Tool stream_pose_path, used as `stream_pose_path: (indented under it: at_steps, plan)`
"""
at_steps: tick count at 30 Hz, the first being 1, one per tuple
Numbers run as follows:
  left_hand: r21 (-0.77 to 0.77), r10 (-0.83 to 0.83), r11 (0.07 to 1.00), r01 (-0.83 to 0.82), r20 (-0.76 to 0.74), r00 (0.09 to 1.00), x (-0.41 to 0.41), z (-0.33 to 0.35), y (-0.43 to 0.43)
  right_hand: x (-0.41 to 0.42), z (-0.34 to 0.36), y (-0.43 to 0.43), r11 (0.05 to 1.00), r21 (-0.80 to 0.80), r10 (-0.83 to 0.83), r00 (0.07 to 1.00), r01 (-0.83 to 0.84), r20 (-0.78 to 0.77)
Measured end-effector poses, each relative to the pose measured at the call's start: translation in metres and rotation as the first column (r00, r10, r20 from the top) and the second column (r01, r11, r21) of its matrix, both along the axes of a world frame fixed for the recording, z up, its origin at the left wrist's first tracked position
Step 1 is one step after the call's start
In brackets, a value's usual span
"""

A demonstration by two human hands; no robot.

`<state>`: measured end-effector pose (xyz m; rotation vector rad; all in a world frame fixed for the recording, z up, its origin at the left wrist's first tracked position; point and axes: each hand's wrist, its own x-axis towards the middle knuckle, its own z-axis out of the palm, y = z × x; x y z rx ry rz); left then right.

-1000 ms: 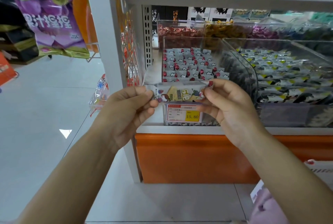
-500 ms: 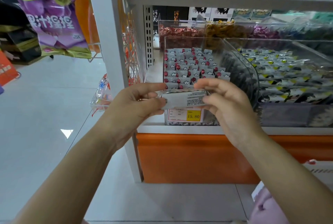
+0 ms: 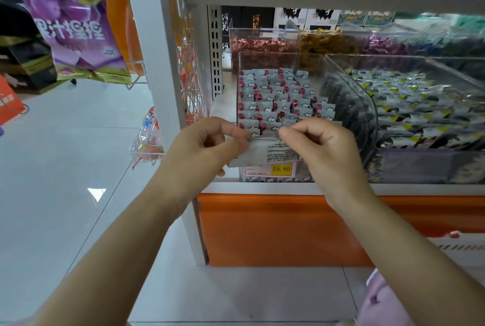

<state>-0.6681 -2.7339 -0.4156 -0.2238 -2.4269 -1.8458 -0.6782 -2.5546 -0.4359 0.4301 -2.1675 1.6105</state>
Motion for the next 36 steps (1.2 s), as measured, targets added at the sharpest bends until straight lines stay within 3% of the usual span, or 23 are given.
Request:
stream_pose_path:
  at_steps: [10, 16, 19, 27, 30, 33, 36]
  plan:
    - [0.063, 0.095, 0.994, -0.090, -0.080, 0.992, -0.006, -0.003, 0.001, -0.003, 0.002, 0.002, 0.991, -0.051, 0.131, 0.978, -0.124, 0.165]
    - [0.031, 0.025, 0.999, -0.022, -0.099, 0.995, -0.008, -0.005, 0.001, -0.011, 0.009, 0.019, 0.970, -0.058, 0.243, 0.919, -0.237, 0.310]
    - [0.024, -0.005, 1.000, 0.007, -0.099, 0.995, -0.008, -0.006, 0.002, -0.014, 0.012, 0.023, 0.949, -0.143, 0.313, 0.886, -0.280, 0.342]
    - [0.068, 0.084, 0.995, -0.079, -0.075, 0.994, -0.011, -0.007, 0.005, -0.013, 0.003, 0.023, 0.956, -0.178, 0.279, 0.904, -0.232, 0.324]
    - [0.153, 0.157, 0.976, -0.158, 0.018, 0.987, -0.016, -0.009, 0.009, -0.010, 0.003, 0.023, 0.919, -0.238, 0.379, 0.874, -0.315, 0.304]
    - [0.233, 0.151, 0.958, -0.169, 0.094, 0.984, -0.019, -0.007, 0.016, -0.010, 0.005, 0.024, 0.952, -0.162, 0.292, 0.930, -0.260, 0.225]
    - [0.084, 0.200, 0.977, -0.194, -0.079, 0.977, -0.024, -0.002, 0.023, -0.013, 0.008, 0.030, 0.962, -0.236, 0.175, 0.973, -0.136, 0.154]
